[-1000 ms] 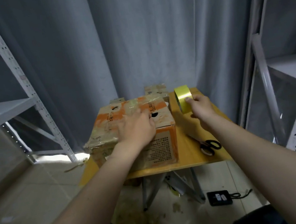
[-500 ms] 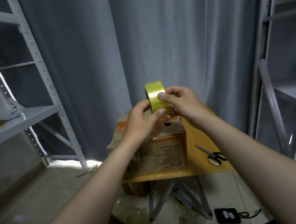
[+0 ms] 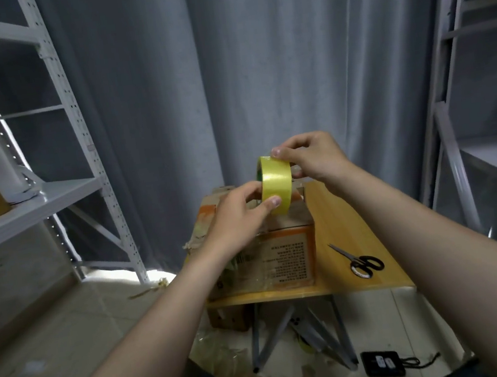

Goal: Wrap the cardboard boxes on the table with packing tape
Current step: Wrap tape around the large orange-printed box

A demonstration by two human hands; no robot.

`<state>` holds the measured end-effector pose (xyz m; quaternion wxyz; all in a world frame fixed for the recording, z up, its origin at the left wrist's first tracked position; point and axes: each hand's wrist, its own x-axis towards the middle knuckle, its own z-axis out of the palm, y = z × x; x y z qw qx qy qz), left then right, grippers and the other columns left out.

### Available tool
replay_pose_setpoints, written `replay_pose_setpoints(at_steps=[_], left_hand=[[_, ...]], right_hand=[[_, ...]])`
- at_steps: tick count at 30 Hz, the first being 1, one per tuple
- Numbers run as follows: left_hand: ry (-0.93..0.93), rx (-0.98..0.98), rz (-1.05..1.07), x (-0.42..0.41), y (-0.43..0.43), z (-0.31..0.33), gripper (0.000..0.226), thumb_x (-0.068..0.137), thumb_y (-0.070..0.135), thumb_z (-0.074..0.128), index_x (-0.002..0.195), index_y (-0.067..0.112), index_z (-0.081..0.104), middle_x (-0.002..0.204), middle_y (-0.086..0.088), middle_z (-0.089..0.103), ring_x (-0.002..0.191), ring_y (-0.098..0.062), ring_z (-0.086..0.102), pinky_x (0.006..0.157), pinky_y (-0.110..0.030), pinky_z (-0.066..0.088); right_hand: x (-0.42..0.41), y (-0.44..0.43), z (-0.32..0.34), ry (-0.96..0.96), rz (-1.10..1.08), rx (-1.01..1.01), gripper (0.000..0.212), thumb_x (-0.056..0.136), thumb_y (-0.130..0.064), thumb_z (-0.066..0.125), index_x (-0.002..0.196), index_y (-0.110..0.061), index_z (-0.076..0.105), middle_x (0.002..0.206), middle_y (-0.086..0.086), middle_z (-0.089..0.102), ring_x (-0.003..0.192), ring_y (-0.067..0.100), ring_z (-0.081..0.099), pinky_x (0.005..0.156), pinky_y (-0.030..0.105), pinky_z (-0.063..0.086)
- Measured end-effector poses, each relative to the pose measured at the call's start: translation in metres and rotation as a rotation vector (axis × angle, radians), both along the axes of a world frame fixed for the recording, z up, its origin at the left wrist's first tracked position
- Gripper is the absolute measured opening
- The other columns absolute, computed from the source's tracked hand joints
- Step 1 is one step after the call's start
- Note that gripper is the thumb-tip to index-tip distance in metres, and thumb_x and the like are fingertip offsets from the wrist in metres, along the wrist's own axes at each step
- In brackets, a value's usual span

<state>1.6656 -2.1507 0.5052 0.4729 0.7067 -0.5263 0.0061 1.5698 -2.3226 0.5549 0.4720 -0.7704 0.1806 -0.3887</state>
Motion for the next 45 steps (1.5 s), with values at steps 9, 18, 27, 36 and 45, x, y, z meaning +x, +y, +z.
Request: replay_pose_setpoints(at_steps=[9,18,27,36,45], left_hand=[[0.160,-0.040,-0.124,-0.026,-0.019,0.000,0.021,0.102,0.047,0.047,0.106,0.028,0.054,0.084,0.010,0.080,0.085,-0.004,0.075,0.084,-0.042,0.060],[0.424,0.157,-0.115,-0.050,-0.007,-0.008,0.049,0.110,0.048,0.040,0.110,0.007,0.067,0.077,-0.002,0.080,0.071,-0.018,0.079,0.079,-0.040,0.064],[0.736,0.281,-0.126,-0.049,0.004,-0.018,0.057,0.105,0.039,0.060,0.142,0.001,0.039,0.087,-0.015,0.080,0.079,-0.028,0.079,0.070,-0.037,0.064],[0.934,0.531,-0.265,-0.053,0.014,-0.045,0.024,0.107,0.041,0.054,0.114,0.018,0.054,0.097,-0.015,0.080,0.075,-0.025,0.079,0.080,-0.042,0.063],[1.085,0.412,-0.268,-0.050,-0.003,-0.034,0.039,0.111,0.035,0.038,0.128,0.001,0.049,0.092,-0.022,0.078,0.065,-0.029,0.076,0.066,-0.040,0.065]], right_hand=[[0.002,-0.006,-0.003,0.029,-0.073,0.017,0.016,0.085,-0.027,0.086,0.071,-0.023,0.079,0.069,-0.010,0.075,0.070,0.006,0.068,0.073,0.034,0.055],[-0.006,-0.016,0.001,-0.014,-0.026,0.149,0.017,0.087,-0.033,0.083,0.094,-0.017,0.082,0.100,-0.004,0.081,0.091,0.012,0.070,0.080,0.033,0.057],[0.005,-0.024,-0.026,0.038,0.003,0.207,0.021,0.086,-0.034,0.084,0.099,-0.018,0.082,0.100,-0.004,0.080,0.099,0.016,0.074,0.084,0.037,0.057],[0.011,-0.049,-0.032,0.079,-0.050,0.239,0.019,0.085,-0.037,0.084,0.099,-0.023,0.081,0.102,-0.011,0.078,0.097,0.012,0.069,0.072,0.029,0.055],[0.050,-0.086,-0.050,0.190,-0.070,0.231,0.029,0.081,-0.039,0.088,0.099,-0.018,0.080,0.093,-0.011,0.074,0.081,0.005,0.066,0.053,0.016,0.046]])
